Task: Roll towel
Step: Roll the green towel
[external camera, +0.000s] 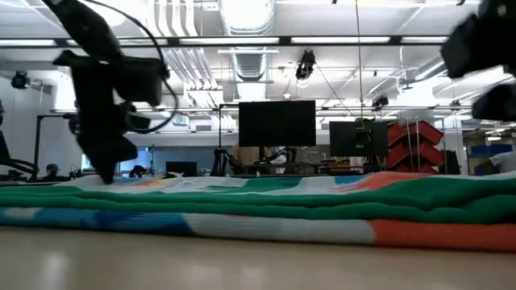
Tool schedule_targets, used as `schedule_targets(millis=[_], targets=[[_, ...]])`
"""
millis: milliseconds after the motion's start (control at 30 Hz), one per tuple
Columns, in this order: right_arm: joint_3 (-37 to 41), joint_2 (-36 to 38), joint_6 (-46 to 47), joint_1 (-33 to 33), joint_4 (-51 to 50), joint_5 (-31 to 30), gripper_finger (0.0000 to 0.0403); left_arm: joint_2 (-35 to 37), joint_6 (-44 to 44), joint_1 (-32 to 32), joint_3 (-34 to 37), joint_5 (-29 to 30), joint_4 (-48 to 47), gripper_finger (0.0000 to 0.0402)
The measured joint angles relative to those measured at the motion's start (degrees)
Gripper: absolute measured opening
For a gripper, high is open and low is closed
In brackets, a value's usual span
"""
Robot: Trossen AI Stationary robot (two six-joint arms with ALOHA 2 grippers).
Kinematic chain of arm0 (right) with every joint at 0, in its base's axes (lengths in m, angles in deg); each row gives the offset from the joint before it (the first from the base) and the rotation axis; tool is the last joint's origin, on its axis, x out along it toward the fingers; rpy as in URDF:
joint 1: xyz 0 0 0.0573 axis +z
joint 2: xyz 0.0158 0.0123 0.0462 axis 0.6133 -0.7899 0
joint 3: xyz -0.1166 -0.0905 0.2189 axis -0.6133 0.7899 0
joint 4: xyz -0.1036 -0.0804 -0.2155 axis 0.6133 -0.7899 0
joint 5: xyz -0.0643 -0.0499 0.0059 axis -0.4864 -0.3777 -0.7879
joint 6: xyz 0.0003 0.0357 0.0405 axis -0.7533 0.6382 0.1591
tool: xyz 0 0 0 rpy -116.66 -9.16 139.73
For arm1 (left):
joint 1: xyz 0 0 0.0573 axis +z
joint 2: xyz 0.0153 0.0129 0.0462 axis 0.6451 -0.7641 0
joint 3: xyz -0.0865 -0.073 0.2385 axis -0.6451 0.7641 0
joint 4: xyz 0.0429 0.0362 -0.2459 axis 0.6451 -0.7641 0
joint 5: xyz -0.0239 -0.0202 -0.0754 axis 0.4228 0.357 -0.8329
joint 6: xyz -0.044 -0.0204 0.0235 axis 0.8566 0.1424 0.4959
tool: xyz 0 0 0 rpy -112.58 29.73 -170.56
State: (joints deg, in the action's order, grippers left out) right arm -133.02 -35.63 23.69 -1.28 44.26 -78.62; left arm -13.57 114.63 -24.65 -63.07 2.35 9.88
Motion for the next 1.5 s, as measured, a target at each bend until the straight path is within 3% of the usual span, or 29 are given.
schedule_targets(millis=[100, 267, 400, 533, 667, 867, 967, 1067, 1200, 1333, 1500], targets=[[-2.0, 0.0, -3.6, -0.4, -1.3, -5.1, 0.0, 0.9, -4.1, 2.8, -3.7, -3.3, -2.2, 0.0126], [-2.6, -0.1, -7.6, -2.6, -1.1, -7.8, 0.0, 3.5, -2.7, 0.2, -9.0, -13.7, -5.3, 0.0119], [-1.9, -0.8, -7.6, -3.3, -0.9, -8.0, 0.0, 3.5, 3.6, -3.9, -8.5, -20.4, -7.6, 0.0119], [-1.2, -2.0, -6.3, -2.5, 0.3, -7.9, 0.0, 2.1, 7.4, -5.9, -4.5, -22.0, -7.8, 0.0119], [-1.2, -3.5, -4.4, -1.5, 0.6, -4.7, 0.0, 1.0, 6.7, -5.4, -0.9, -21.3, -6.3, 0.0119], [-1.2, -6.3, -5.2, -2.0, 6.0, -3.9, 0.0, 1.1, 1.1, 0.4, 2.9, -16.5, 6.0, 0.0119], [-2.2, -7.2, -9.5, -2.6, 8.6, -3.9, 0.0, 1.0, -1.5, 4.3, 3.1, -10.5, 10.8, 0.0119], [-3.7, -7.4, -13.6, -3.4, 9.2, -8.8, 0.0, 1.0, -5.1, 8.4, 1.9, -6.3, 11.1, 0.0119], [-6.7, -6.6, -18.4, -4.0, 7.9, -15.6, 0.0, 1.1, -10.1, 11.7, -2.4, -7.1, 5.9, 0.0119], [-8.5, -4.6, -17.7, -2.8, 3.5, -16.1, 0.0, 2.4, -10.1, 10.5, -9.0, -7.1, -0.5, 0.0119], [-8.5, -2.8, -9.0, 2.2, -1.1, -15.9, 0.0, 3.7, -8.8, 2.1, -12.3, -9.4, 7.2, 0.0119]])
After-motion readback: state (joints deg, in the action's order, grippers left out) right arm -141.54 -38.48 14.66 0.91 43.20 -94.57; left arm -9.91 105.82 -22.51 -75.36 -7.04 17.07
